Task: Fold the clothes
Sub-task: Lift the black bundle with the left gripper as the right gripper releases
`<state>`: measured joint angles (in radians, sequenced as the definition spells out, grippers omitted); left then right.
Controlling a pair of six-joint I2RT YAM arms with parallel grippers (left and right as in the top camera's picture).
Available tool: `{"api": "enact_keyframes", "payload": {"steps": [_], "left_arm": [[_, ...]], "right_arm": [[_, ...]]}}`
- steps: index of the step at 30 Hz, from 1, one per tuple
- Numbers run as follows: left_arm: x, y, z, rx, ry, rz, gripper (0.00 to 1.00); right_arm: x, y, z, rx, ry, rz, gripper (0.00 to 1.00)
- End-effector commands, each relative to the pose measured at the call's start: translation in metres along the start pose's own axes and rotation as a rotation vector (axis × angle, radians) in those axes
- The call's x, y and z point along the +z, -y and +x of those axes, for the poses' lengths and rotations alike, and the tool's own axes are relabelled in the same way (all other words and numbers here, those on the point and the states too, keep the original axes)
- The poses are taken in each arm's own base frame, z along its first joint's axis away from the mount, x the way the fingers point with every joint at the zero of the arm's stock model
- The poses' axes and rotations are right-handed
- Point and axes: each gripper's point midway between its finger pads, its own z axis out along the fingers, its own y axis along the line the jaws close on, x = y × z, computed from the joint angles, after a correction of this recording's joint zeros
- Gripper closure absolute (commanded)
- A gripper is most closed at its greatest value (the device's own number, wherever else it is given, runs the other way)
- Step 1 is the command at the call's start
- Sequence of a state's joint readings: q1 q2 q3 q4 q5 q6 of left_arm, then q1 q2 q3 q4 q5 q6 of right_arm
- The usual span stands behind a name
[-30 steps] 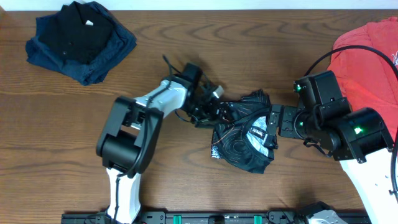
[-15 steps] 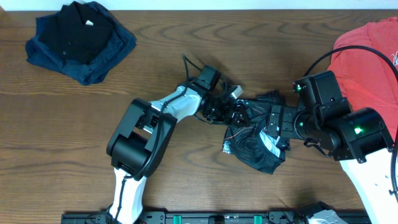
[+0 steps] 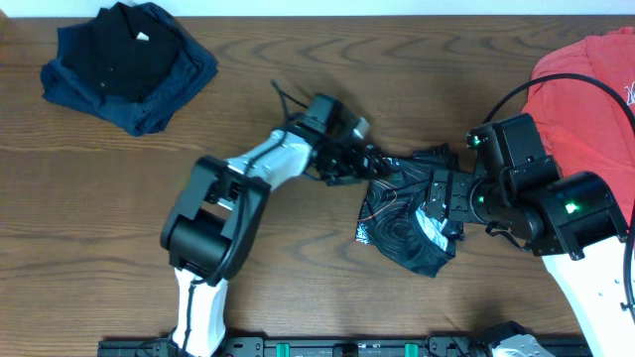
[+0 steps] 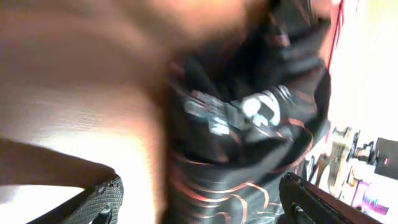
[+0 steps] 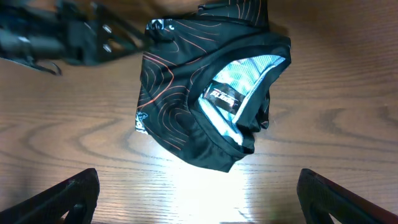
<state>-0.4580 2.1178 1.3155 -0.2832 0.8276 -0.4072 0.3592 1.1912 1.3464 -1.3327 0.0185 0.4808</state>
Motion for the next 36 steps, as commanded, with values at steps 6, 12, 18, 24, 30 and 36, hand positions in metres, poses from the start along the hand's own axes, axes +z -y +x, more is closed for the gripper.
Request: {"api": "enact_keyframes", "payload": {"steps": [6,12,18,24,30,36], "left_arm": [[0.018,-0.081,0.014,-0.110,0.006,-0.262,0.17],[0.044,-0.053,0.024,-0.024,-0.010,-0.238,0.17],[0.066,-0.029,0.034,0.054,-0.018,-0.220,0.16],[0.077,-0.024,0.043,0.101,-0.019,-0.257,0.34],[0.079,-0.019,0.042,0.117,-0.015,-0.249,0.94],[0.076,-0.022,0.027,0.146,0.045,-0.272,0.94]], "right_arm": [[-0.001,0.001,-0.004,-0.012,0.016,0.003,0.01],[0.002,0.003,-0.001,-0.012,0.003,0.010,0.01],[0.004,0.004,0.001,-0.012,-0.006,0.014,0.01],[0.004,0.004,0.001,-0.012,-0.006,0.014,0.01],[0.004,0.004,0.001,-0.012,-0.007,0.014,0.01],[0.004,0.005,0.003,-0.013,-0.017,0.020,0.01]]}}
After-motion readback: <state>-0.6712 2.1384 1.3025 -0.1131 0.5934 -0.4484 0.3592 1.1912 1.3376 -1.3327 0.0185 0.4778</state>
